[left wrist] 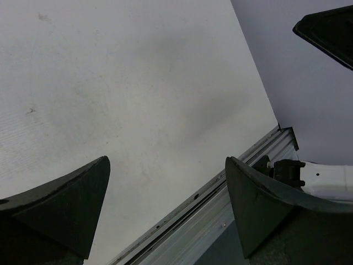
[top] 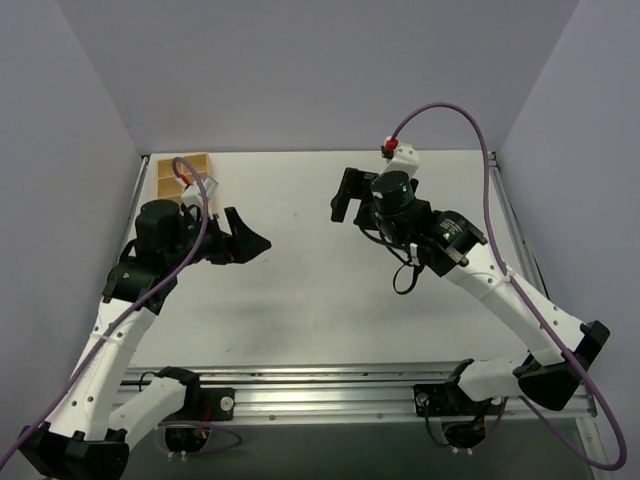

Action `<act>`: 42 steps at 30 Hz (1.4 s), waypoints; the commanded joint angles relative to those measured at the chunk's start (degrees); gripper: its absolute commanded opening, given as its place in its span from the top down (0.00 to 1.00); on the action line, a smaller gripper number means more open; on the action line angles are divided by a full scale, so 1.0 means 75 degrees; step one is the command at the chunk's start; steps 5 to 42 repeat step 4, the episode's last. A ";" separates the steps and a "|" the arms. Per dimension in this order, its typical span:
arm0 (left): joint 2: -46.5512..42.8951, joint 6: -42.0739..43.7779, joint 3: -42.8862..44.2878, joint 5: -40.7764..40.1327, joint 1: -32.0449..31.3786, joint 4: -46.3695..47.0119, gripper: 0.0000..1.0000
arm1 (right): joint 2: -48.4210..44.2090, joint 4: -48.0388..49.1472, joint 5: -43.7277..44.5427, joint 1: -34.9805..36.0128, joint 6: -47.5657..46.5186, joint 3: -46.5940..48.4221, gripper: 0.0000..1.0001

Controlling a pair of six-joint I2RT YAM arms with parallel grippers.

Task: Roll the underwear
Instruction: Place the rolled underwear into the container

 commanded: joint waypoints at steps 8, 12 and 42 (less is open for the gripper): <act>0.0060 -0.0074 0.0238 0.0173 -0.0045 0.0170 0.06 | 0.0017 -0.0229 0.0100 -0.0052 0.0086 -0.0091 0.00; 0.0060 -0.0074 0.0238 0.0173 -0.0045 0.0170 0.06 | 0.0017 -0.0229 0.0100 -0.0052 0.0086 -0.0091 0.00; 0.0060 -0.0074 0.0238 0.0173 -0.0045 0.0170 0.06 | 0.0017 -0.0229 0.0100 -0.0052 0.0086 -0.0091 0.00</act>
